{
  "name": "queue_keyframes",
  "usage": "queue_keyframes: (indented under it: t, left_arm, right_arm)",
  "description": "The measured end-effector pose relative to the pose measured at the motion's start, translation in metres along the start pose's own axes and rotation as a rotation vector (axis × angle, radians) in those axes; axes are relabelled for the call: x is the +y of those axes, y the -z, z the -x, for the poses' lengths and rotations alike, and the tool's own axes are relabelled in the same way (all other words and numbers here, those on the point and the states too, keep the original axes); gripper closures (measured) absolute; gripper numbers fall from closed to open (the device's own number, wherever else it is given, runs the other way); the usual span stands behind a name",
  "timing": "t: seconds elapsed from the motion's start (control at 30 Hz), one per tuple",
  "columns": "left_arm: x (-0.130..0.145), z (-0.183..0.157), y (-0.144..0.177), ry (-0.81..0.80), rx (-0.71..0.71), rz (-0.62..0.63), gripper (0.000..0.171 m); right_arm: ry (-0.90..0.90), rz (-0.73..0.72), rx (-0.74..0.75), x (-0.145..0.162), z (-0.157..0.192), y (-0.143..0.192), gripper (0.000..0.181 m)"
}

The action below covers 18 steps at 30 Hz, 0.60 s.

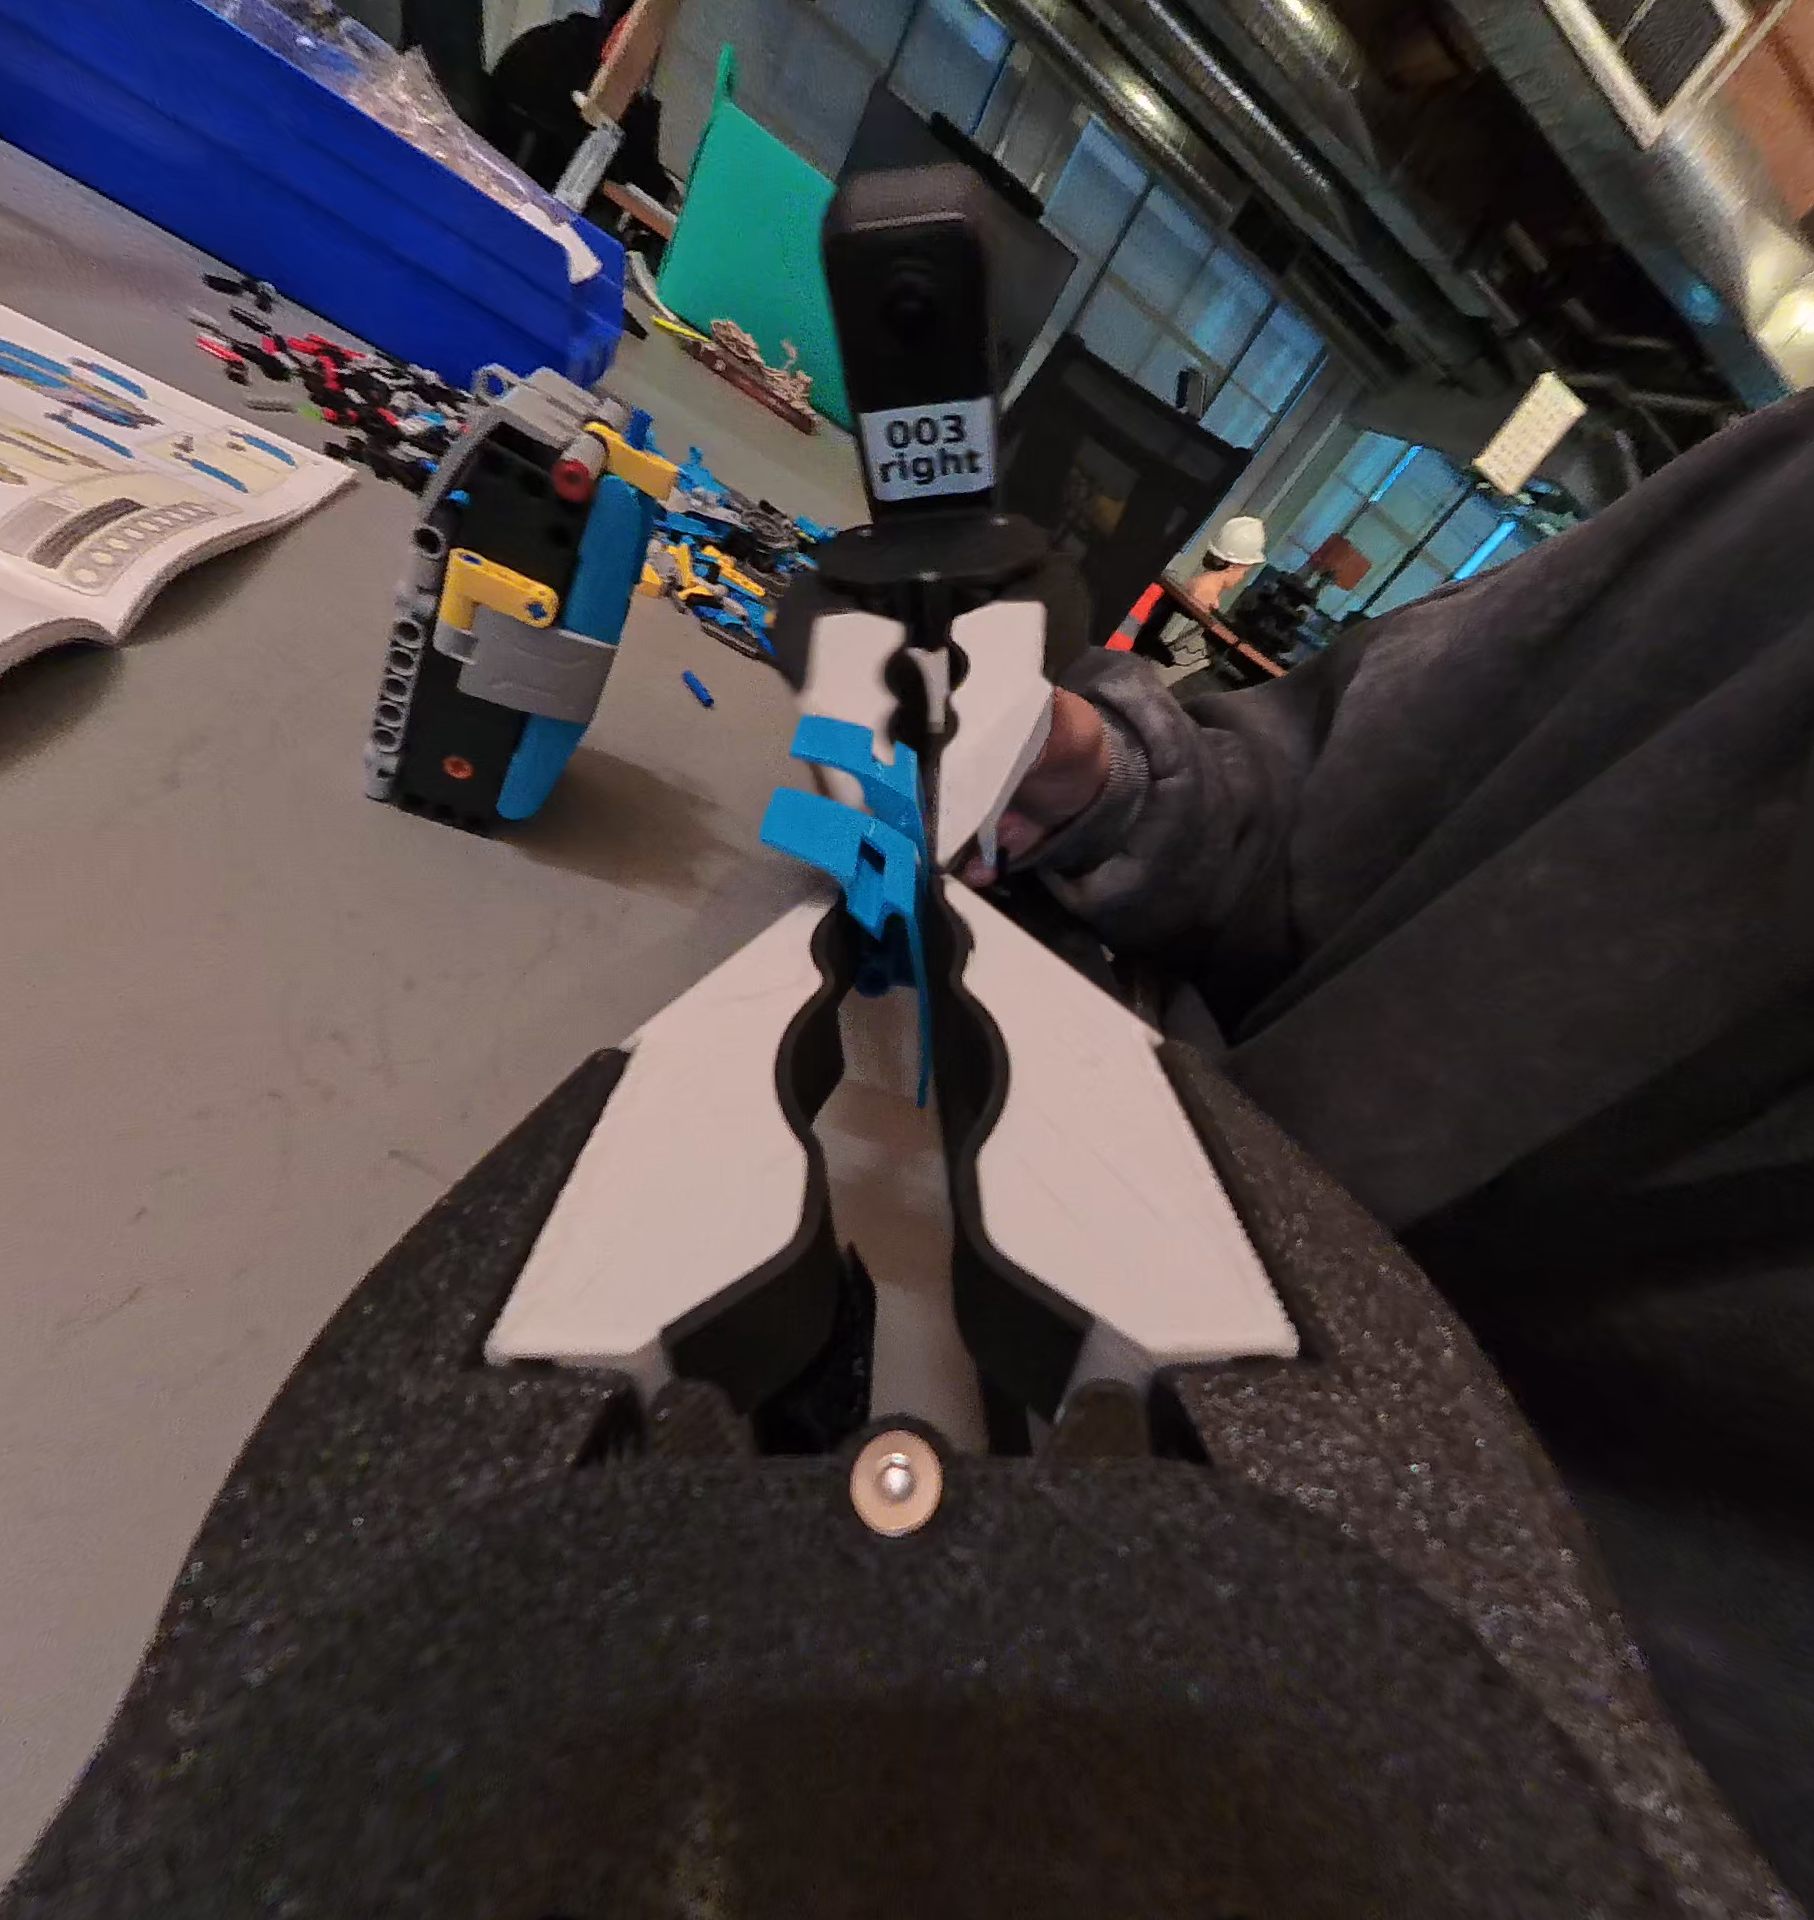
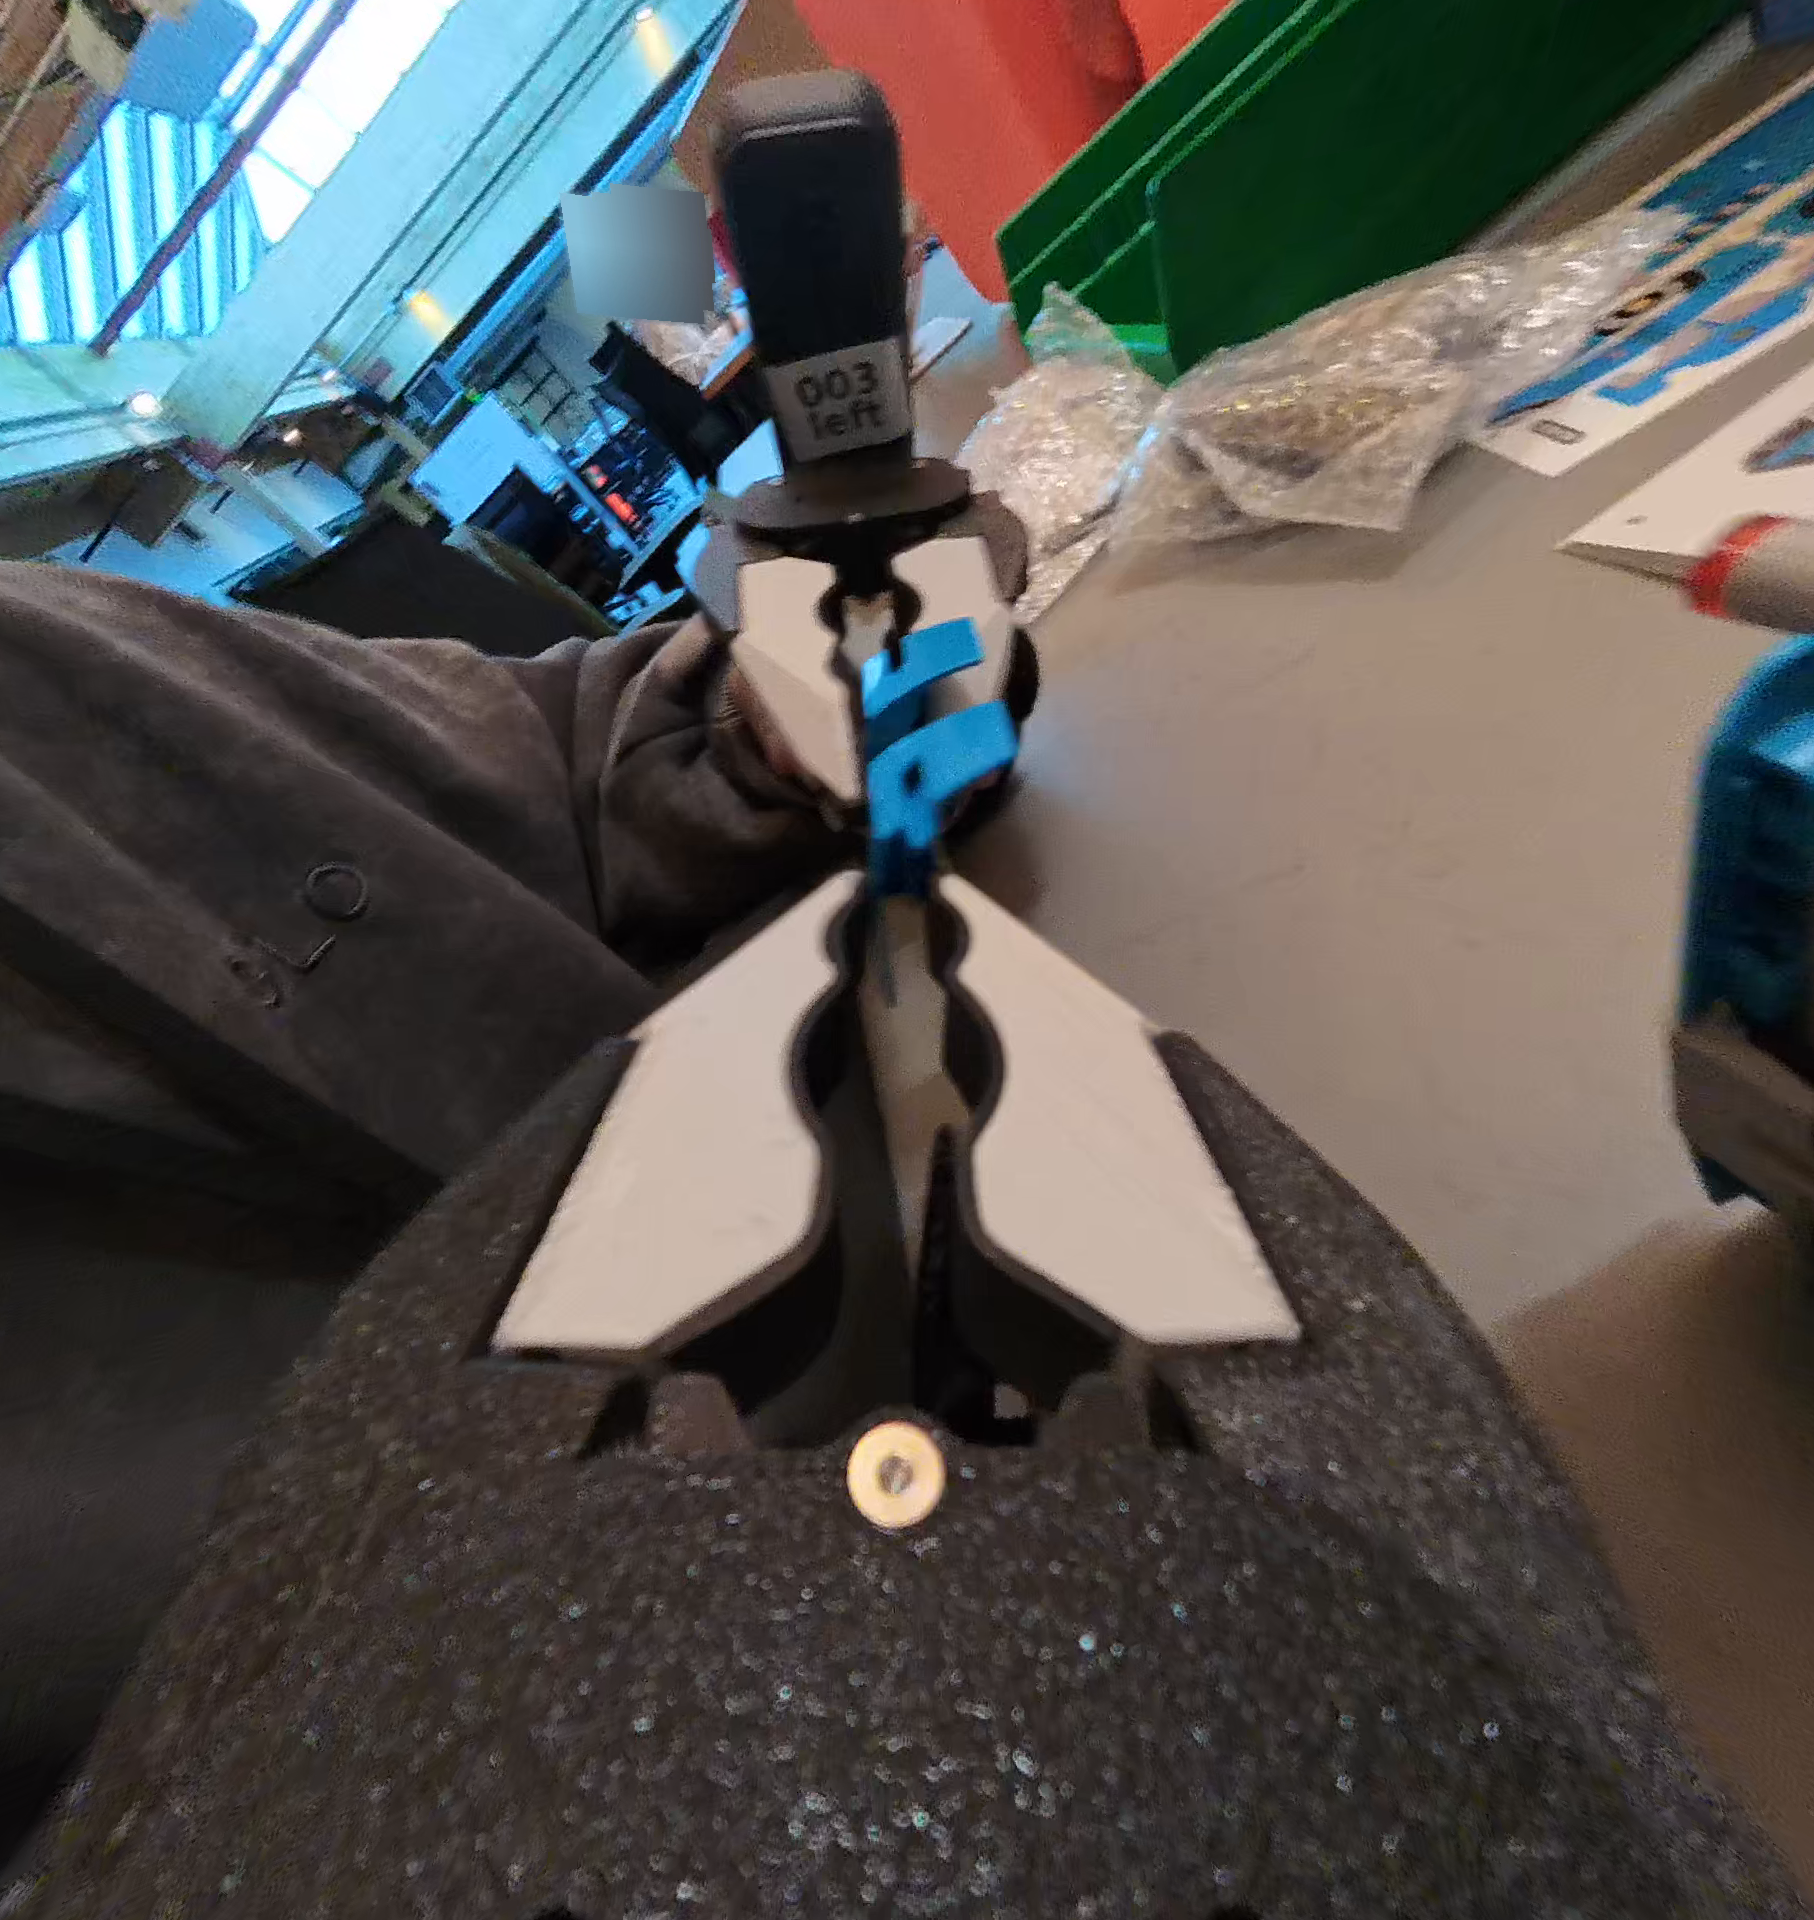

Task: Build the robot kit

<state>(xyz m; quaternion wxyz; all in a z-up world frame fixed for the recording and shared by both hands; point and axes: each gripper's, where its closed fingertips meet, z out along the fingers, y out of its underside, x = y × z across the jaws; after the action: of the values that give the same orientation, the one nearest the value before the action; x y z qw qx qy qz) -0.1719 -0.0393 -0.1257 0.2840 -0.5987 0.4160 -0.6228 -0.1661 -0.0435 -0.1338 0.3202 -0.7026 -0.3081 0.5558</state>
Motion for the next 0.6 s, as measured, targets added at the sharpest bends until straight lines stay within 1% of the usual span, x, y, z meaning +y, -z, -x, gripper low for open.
queue_keyframes:
  t: [0.03,0.1,0.17,0.27,0.4,0.47,0.53,0.57,0.6]
  left_arm:
    - [0.001,0.0,0.0,-0.011,-0.006,0.002,0.161]
    - [0.001,-0.001,0.0,-0.004,0.008,0.0,0.161]
    - [0.004,0.0,-0.002,0.015,0.008,0.003,0.161]
    - [0.005,0.0,-0.005,0.039,0.008,-0.001,0.161]
    - [0.006,0.005,-0.006,0.054,-0.014,0.002,0.161]
    - [0.004,0.006,-0.006,0.086,-0.006,-0.001,0.16]
    - [0.004,0.008,-0.003,0.146,0.019,0.004,0.157]
    - [0.003,0.011,-0.002,0.185,0.021,-0.01,0.158]
    - [0.001,0.013,-0.001,0.219,0.025,-0.022,0.158]
  right_arm:
    - [0.021,0.012,-0.009,0.002,0.003,-0.001,0.18]
    - [0.061,0.015,0.003,0.001,0.006,-0.003,0.18]
    - [0.052,0.025,0.003,0.002,0.005,-0.002,0.181]
    - [0.053,-0.012,-0.001,-0.004,0.006,0.0,0.181]
    - [-0.01,-0.012,-0.019,-0.004,0.001,0.001,0.181]
    - [-0.098,-0.036,-0.064,-0.007,-0.002,0.002,0.181]
    - [-0.193,-0.092,-0.098,-0.016,-0.007,0.006,0.181]
    - [-0.2,-0.11,-0.082,-0.019,-0.011,0.007,0.18]
    - [-0.163,-0.112,-0.044,-0.02,-0.013,0.005,0.179]
